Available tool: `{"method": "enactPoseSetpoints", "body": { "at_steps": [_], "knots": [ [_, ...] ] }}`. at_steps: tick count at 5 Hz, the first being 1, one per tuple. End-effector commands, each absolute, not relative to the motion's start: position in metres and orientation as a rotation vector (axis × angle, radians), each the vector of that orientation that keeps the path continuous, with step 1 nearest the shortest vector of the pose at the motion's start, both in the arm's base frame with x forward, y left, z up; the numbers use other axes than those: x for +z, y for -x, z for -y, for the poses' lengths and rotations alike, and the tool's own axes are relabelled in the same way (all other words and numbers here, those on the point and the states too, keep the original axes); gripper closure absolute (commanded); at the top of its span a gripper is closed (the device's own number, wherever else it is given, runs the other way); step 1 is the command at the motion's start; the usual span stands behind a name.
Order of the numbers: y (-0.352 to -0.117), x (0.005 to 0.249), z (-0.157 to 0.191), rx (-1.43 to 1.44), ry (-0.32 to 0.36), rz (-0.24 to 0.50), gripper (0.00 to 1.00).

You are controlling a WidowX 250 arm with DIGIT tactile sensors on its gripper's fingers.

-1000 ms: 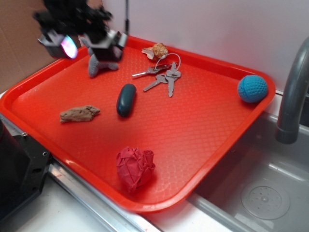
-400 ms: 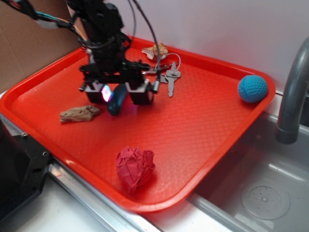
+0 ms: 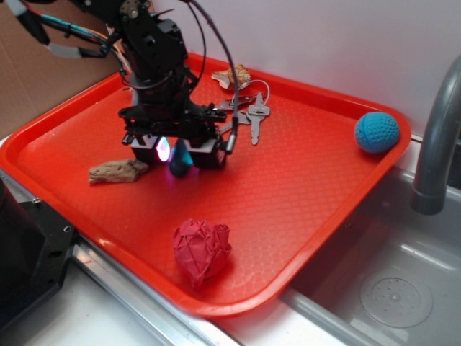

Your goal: Grab the plastic pickle.

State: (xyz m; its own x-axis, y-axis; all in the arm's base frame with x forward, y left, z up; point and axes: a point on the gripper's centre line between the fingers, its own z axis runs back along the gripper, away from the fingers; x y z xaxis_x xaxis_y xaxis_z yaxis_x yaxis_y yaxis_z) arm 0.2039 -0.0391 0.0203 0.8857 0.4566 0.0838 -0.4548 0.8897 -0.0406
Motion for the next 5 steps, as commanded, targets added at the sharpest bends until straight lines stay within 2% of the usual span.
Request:
{"method": "enactPoseSetpoints", "body": {
  "at_steps": [1,2,3,4,5],
  "knots": [
    [-0.178,0.121,0.014,0.204,0.095,0.107,1.00],
    [-0.171,0.171,-0.021,0.092,0.086,0.185,1.00],
    [-0.189,0.219,-0.038,0.205,0.078,0.235,1.00],
    [-0.212,0.214,-0.034,0.130,0.085,0.232,1.00],
    [-0.225,0.201,-0.028,0.108,0.033,0.240,1.00]
  ]
}}
